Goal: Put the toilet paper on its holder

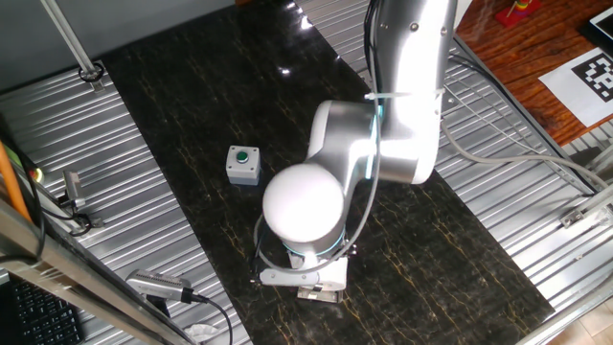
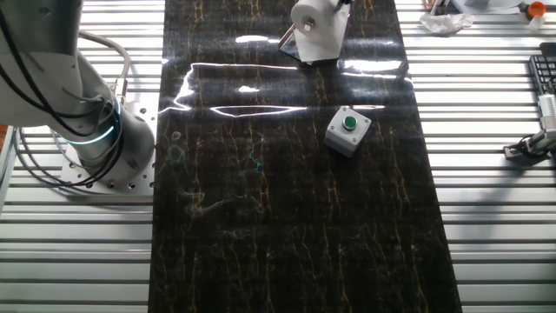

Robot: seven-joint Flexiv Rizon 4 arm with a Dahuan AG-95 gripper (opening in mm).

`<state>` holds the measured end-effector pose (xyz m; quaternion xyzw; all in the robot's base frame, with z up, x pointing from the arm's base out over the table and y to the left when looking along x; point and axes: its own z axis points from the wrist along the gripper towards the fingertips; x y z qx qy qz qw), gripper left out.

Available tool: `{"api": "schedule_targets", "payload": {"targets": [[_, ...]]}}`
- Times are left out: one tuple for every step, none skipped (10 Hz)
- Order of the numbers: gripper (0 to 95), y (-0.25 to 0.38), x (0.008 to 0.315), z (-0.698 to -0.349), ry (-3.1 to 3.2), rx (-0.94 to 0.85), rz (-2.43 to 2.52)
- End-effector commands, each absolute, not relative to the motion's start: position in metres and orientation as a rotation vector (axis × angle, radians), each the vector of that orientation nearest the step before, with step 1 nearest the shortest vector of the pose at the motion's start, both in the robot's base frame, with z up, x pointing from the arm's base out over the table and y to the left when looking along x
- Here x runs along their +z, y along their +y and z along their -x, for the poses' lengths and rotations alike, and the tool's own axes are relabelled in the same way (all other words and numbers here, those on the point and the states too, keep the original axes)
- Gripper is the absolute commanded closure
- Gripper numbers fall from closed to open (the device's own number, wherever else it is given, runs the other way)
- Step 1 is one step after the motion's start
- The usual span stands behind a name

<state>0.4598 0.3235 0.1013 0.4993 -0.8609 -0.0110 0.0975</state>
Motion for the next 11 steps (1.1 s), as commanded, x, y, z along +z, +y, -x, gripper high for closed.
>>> {"api": "schedule_targets", "payload": {"targets": [[0.0, 0.317, 0.113, -0.460, -2.548, -0.021, -1.471], [0.0, 0.313, 0.118, -0.460, -2.542, -0.012, -1.474], [19.0, 0.303, 0.123, -0.458, -2.541, 0.004, -1.469], [57.0, 0.286, 0.130, -0.455, -2.566, 0.019, -1.424], [95.0, 0.273, 0.136, -0.452, -2.590, 0.025, -1.376], [95.0, 0.258, 0.142, -0.447, -2.616, 0.054, -1.308], [95.0, 0.250, 0.145, -0.444, -2.661, 0.081, -1.207], [95.0, 0.236, 0.153, -0.437, -2.768, 0.075, -0.958], [95.0, 0.225, 0.159, -0.429, -2.780, 0.087, -0.915], [95.0, 0.211, 0.164, -0.415, -2.797, 0.085, -0.880], [95.0, 0.204, 0.166, -0.406, -2.820, 0.077, -0.846]]}}
